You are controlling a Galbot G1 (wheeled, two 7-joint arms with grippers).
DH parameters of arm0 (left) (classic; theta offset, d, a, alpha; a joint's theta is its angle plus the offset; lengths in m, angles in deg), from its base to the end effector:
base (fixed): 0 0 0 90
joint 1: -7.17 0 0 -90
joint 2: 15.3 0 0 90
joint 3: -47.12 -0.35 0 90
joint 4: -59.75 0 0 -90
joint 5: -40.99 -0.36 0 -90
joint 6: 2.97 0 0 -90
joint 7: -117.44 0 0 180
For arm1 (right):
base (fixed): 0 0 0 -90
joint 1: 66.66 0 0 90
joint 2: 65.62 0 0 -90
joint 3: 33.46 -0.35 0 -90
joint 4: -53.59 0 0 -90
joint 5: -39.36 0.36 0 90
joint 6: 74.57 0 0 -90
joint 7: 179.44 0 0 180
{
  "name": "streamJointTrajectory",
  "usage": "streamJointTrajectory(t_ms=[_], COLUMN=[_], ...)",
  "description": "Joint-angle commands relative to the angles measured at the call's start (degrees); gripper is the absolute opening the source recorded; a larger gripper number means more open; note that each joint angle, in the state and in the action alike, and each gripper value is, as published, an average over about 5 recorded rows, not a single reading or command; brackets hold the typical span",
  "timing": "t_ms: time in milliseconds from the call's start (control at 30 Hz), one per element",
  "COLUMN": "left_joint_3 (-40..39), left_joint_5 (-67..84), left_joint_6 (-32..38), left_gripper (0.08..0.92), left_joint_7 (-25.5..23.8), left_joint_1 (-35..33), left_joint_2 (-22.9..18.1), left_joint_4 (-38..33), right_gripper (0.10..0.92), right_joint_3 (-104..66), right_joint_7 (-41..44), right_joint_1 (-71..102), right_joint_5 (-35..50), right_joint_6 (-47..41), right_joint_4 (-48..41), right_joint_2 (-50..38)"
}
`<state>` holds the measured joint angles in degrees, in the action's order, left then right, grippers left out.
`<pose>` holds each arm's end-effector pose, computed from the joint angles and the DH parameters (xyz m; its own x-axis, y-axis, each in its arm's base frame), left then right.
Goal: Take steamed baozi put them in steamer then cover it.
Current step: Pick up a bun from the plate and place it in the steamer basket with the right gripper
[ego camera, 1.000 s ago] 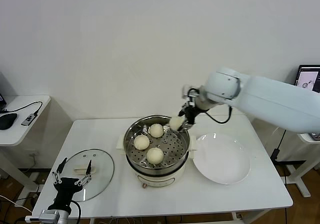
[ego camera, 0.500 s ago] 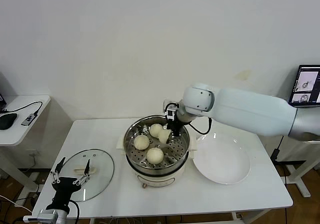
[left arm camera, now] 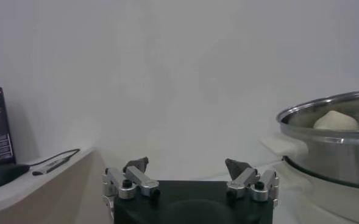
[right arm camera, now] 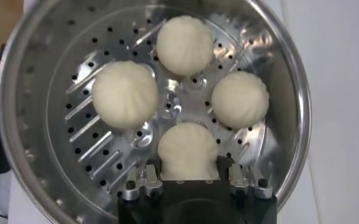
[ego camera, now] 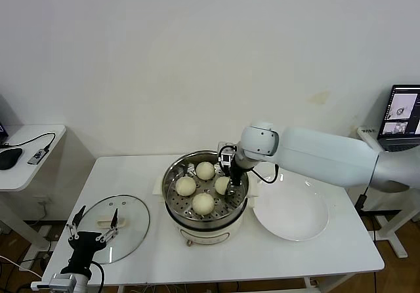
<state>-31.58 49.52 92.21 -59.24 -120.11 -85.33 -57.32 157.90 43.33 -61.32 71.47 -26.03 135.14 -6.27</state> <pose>0.1571 0.1226 -0.3126 -0.9983 -0.0424 0.0397 -0.0312 0.9682 0.2483 0.5158 0.0949 -0.1187 -0.2101 -0.2446 0.9466 -0.9775 0.0330 -0.2084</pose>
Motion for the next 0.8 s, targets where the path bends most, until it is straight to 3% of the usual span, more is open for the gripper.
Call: streamJointTrajectory(t_ms=[33, 200, 533, 800], left_joint_3=[-0.02, -0.03, 0.22, 0.15], left_joint_5=[-0.02, -0.01, 0.24, 0.28], left_joint_6=[0.05, 0.08, 0.03, 0.37], left_gripper=[0.823, 0.823, 0.823, 0.823], left_joint_7=[-0.02, 0.00, -0.05, -0.10], left_joint_1=[-0.03, 0.03, 0.14, 0.37], left_joint_2=[-0.13, -0.15, 0.14, 0.25], left_joint_4=[-0.02, 0.05, -0.08, 0.51], right_gripper=[0.568, 0.577, 0.806, 0.823], right_joint_3=[-0.21, -0.67, -2.30, -7.97], right_joint_7=[0.19, 0.32, 2.88, -3.91], right_joint_1=[0.71, 0.60, -3.14, -2.62], right_joint_5=[-1.57, -1.65, -1.34, 2.01], right_joint_6=[-0.22, -0.19, -0.14, 1.22], right_joint_4=[-0.61, -0.57, 3.80, 13.62], right_joint_2=[0.44, 0.50, -2.98, -11.11])
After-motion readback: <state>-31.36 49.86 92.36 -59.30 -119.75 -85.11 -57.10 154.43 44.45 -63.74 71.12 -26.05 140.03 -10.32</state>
